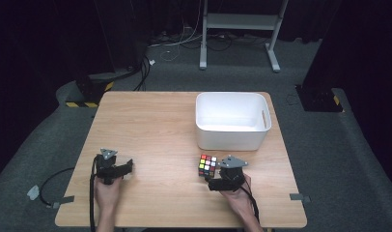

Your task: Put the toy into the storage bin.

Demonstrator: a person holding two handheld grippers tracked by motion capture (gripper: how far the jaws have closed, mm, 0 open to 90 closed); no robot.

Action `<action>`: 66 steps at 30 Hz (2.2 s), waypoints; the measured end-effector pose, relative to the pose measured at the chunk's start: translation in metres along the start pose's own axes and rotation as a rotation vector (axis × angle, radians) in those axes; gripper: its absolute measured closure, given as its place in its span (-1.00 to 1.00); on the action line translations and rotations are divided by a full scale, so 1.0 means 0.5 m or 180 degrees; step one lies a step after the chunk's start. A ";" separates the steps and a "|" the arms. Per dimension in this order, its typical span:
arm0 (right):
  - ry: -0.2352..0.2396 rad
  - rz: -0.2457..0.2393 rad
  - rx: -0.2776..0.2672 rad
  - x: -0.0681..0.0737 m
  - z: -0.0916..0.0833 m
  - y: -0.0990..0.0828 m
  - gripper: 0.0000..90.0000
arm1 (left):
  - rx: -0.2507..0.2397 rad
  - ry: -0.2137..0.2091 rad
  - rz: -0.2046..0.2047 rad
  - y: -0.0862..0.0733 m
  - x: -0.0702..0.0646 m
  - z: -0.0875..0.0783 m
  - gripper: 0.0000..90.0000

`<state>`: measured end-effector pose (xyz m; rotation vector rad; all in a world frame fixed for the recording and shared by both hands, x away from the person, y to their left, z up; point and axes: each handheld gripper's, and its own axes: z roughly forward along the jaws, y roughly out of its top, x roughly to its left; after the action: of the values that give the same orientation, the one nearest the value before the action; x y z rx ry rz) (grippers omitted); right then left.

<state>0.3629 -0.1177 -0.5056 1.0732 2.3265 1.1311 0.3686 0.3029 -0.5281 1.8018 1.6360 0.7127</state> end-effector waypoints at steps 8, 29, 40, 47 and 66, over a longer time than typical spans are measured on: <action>0.0046 0.0028 -0.0030 0.003 0.011 0.005 -0.81 | 0.0007 0.0003 0.0009 0.000 0.000 0.000 -0.59; 0.0069 0.0037 -0.0018 0.011 0.038 0.029 -0.82 | 0.0004 0.0001 0.0005 0.000 0.000 0.000 -0.60; 0.0049 0.0021 0.0041 0.016 0.050 0.037 -0.82 | -0.0002 -0.0003 0.0003 0.000 0.000 0.000 -0.60; 0.0014 0.0002 0.0101 0.018 0.061 0.043 -0.82 | -0.0002 -0.0005 0.0001 0.000 0.001 0.000 -0.60; -0.0032 0.0001 0.0134 0.018 0.085 0.036 -0.71 | 0.0001 0.0000 0.0010 0.000 0.000 0.000 -0.60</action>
<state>0.3904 -0.0813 -0.5180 1.0917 2.3523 1.0787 0.3686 0.3029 -0.5282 1.8049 1.6336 0.7138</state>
